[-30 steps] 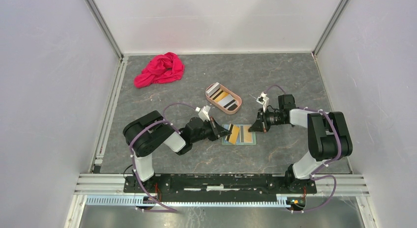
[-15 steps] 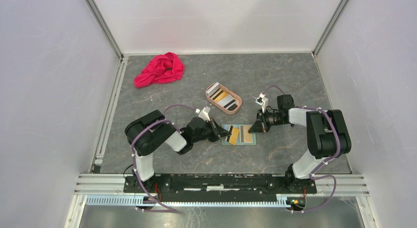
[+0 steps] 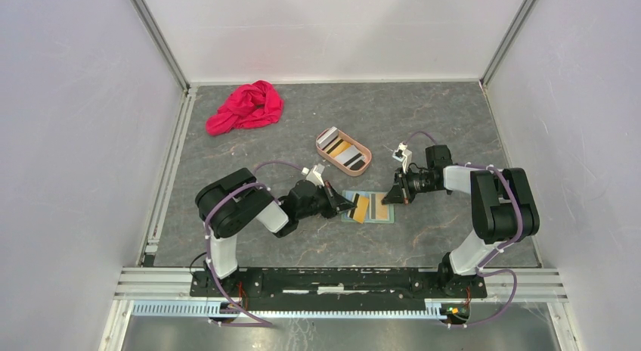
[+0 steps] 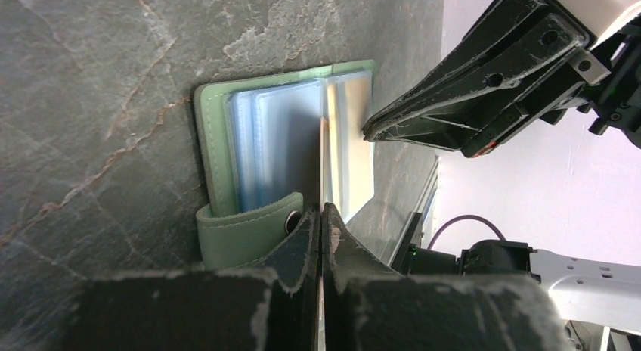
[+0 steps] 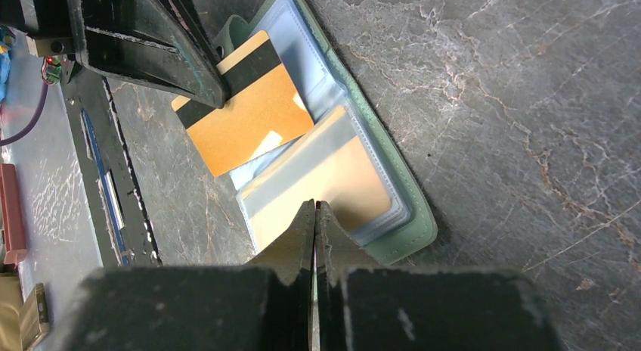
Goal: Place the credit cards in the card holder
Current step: Insert the credit card into the card holder.
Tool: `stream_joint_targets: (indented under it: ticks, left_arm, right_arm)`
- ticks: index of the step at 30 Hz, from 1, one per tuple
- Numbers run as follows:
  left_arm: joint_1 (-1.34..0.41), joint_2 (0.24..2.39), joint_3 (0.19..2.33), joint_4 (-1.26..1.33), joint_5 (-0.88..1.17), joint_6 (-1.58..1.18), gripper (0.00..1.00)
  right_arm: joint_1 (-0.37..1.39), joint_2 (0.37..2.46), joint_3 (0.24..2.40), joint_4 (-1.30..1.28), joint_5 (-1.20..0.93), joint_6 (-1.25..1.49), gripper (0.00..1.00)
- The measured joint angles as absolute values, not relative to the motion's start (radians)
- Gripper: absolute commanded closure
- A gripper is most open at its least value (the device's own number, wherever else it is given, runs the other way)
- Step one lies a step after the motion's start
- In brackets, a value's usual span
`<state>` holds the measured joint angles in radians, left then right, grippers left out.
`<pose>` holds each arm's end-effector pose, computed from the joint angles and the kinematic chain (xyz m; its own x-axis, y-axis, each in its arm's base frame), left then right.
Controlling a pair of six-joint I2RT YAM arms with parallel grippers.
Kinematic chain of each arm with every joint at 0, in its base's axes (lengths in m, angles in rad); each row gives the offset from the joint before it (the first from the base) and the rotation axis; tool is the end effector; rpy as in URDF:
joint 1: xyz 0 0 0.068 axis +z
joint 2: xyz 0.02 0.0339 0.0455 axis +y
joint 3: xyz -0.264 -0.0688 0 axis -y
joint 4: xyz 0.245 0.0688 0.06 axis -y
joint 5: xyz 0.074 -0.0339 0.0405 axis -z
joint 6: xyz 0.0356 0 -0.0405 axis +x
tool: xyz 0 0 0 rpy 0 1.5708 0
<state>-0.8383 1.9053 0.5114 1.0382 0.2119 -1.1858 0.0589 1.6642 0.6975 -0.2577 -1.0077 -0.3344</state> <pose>0.2023 -0.2361 0.0944 -0.8833 -0.3728 -0.2842 0.1067 0.4304 -0.8963 0.2625 0.0456 0.1213 -0.7826 -0.2217 -0.5817 -0.6086 0.4692 0.6399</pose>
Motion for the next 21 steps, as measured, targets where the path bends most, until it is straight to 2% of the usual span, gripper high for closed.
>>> stream_joint_targets:
  ticks: [21]
  left_arm:
    - [-0.838, 1.876, 0.487, 1.058, 0.212, -1.195, 0.98]
  right_arm:
    - [0.059, 1.664, 0.698, -0.258, -1.008, -0.337, 1.00]
